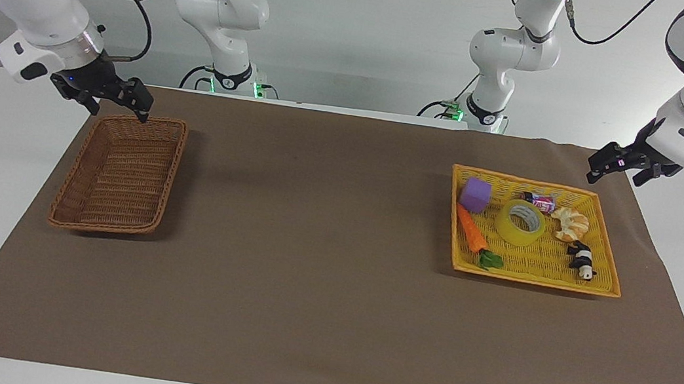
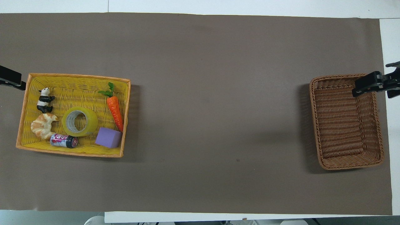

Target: Move tape to another basket

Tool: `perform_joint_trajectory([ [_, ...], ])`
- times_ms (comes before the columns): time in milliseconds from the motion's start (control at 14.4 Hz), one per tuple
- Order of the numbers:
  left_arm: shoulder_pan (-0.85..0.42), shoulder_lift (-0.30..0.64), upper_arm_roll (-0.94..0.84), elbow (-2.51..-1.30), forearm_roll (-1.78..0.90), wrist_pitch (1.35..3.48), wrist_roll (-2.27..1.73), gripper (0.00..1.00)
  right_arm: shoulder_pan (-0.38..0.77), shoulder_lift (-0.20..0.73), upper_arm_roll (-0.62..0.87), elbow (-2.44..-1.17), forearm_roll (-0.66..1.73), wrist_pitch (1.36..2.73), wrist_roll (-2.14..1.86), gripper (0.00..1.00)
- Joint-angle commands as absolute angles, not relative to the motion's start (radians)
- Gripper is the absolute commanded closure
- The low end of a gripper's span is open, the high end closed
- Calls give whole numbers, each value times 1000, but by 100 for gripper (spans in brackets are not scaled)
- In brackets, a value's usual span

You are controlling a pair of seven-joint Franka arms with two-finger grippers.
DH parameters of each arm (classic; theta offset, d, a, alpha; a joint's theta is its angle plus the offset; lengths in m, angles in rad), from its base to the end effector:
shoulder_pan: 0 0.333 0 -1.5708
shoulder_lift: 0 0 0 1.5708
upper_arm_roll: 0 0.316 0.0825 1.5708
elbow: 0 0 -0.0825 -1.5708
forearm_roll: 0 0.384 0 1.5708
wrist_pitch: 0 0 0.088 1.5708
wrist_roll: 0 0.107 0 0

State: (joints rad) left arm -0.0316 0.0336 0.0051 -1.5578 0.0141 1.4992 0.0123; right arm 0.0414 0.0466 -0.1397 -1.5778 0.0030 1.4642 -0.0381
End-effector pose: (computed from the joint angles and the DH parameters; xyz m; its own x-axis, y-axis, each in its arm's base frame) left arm 0.5563 -0.0132 0.6060 0.9950 -0.0377 -0.0922 -0.0390 -0.9992 -0.0131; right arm 0.5522 -0.0524 0.5872 0.9855 -0.0595 -0.1591 -0.0607 -0.9982 -0.0026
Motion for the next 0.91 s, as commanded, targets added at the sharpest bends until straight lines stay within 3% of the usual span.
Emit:
perform_joint_trajectory([
  [0,-29,11,6,-1589,9,1511,26,0,43,21,-140,-1609,-5,1486,-40,0],
  [279,-9,-34,9,-1682,12,1538,21,0,43,21,-140,-1609,-5,1486,-40,0],
  [557,38,-170,8,-2101,12,1920,28,5,43,21,-140,-1611,-5,1486,-40,0],
  [836,40,-124,8,-2230,12,2101,31,6,43,21,-140,-1611,-5,1486,-40,0],
])
